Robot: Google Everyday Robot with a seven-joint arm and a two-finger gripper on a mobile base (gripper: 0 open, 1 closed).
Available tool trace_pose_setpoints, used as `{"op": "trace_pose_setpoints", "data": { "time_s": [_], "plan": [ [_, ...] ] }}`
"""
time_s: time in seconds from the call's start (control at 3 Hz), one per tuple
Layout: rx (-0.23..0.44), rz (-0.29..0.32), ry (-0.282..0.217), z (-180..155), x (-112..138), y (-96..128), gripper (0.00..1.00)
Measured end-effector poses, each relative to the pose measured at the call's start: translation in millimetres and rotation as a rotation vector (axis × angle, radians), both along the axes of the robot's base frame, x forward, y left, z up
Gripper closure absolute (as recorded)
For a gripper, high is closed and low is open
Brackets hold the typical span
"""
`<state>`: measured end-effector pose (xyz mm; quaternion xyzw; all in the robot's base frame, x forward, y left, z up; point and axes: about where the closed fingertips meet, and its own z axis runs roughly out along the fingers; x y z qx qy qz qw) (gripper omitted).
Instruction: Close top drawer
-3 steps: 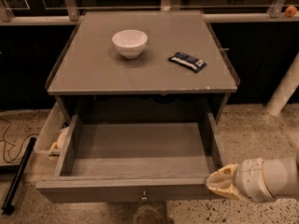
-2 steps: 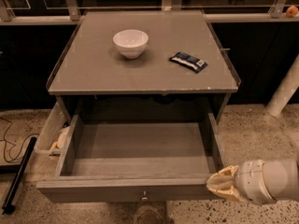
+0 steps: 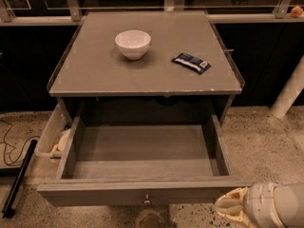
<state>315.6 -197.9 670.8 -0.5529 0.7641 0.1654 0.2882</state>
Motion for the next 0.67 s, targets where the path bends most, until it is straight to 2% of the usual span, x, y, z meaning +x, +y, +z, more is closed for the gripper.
{"op": "trace_pose_setpoints", "data": {
  "time_s": [0.33, 0.67],
  "plan": [
    [-0.006, 0.013, 0.011, -10.3, -4.3, 5.7, 1.00],
    [-0.006, 0.023, 0.030, -29.4, 3.6, 14.8, 1.00]
  ]
}}
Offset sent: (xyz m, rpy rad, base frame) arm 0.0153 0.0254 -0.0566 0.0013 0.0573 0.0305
